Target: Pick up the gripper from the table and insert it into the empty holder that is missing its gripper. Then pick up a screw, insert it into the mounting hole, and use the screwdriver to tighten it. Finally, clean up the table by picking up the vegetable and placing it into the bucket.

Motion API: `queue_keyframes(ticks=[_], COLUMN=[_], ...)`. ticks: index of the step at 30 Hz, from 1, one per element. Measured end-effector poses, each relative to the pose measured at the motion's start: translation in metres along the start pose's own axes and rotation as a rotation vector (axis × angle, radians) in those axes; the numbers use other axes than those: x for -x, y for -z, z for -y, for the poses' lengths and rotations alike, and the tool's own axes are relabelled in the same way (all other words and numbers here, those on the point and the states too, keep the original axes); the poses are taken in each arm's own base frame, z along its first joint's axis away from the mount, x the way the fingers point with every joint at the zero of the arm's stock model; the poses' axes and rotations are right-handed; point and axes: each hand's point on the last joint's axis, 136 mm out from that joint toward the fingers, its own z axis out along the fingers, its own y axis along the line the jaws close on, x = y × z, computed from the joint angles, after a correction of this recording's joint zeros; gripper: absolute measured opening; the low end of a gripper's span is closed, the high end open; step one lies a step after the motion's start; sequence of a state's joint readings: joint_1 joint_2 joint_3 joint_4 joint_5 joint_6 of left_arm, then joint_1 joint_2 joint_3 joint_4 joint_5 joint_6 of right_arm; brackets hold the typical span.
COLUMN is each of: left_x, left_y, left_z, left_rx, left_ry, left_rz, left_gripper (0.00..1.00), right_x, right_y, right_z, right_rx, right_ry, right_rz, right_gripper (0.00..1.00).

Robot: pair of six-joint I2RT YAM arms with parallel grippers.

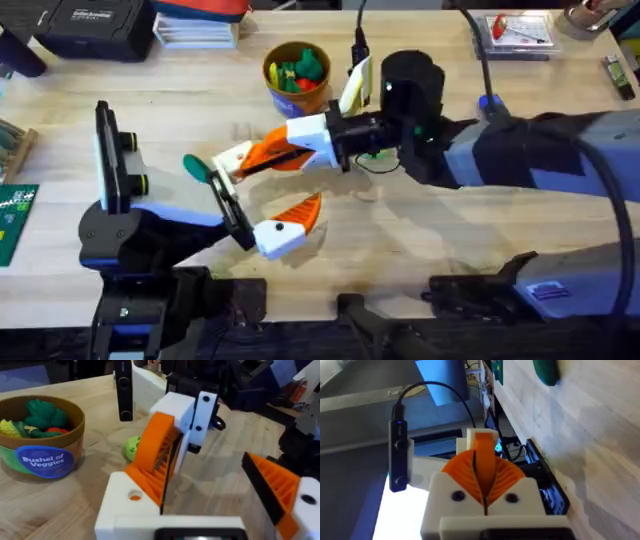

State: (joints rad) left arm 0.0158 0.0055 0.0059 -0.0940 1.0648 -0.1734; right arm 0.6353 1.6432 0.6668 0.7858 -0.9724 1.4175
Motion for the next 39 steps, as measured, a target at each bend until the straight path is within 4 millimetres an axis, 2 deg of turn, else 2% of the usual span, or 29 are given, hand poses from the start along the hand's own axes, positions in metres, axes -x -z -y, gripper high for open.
queue_keyframes(ticks=[6,39], left_x=[0.001,0.004], left_y=[0.000,0.001], left_z=[-0.003,-0.014], left_rx=[0.019,0.080], left_ry=[-0.002,0.002], left_rz=[0.005,0.019], left_gripper=[0.986,0.986], right_x=[-0.001,0.018], right_y=[-0.007,-0.015], right_z=[-0.002,-0.001], right_rx=[-0.005,-0.026], right_ry=[0.004,0.013], right_rz=[0.013,0.159], right_gripper=[0.007,0.007])
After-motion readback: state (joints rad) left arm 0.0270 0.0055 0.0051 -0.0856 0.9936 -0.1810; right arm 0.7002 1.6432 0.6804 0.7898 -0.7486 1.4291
